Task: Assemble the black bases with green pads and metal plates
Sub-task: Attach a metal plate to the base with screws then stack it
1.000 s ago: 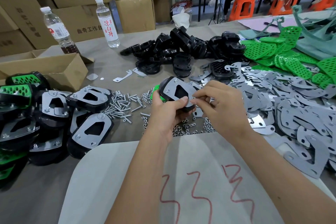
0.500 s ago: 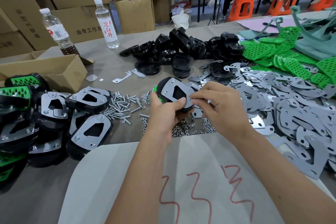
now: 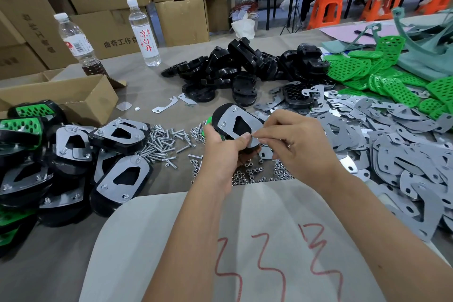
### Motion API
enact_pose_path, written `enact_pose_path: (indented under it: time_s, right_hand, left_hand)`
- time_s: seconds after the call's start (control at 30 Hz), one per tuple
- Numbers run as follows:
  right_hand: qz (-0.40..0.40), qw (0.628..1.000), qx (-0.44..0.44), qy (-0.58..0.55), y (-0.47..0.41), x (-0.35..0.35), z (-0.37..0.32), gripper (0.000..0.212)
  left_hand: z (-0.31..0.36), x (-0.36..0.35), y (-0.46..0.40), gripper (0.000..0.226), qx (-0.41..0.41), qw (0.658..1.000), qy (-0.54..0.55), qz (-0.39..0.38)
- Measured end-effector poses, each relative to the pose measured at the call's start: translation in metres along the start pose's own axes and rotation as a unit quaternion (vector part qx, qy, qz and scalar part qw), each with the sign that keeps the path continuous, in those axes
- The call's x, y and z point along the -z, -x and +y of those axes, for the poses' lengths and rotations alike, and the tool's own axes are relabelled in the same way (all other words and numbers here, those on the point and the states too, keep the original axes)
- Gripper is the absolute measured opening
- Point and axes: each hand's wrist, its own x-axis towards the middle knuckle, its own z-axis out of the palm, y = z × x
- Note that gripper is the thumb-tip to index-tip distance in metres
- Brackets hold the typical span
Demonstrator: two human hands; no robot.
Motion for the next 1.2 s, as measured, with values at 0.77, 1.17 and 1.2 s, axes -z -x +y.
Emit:
enact_pose_path:
  time_s: [0.77, 1.17, 1.2]
  right_hand:
    - [0.069, 0.990, -0.077, -0.098, 0.002, -0.005, 0.003, 0.009]
    - [-0.020, 0.982, -0.107, -0.153, 0.003, -0.001, 0.011, 0.012]
    - [-0.018, 0.982, -0.106, -0.155, 0.003, -0.001, 0.011, 0.010]
  left_hand:
    - [0.000, -0.004, 0.004, 0.045, -0.077, 0.994, -0.080, 0.014]
    - [-0.003, 0.000, 0.002, 0.036, -0.055, 0.993, -0.108, 0.008]
    - [-0.003, -0.001, 0.002, 0.035, -0.055, 0.993, -0.108, 0.007]
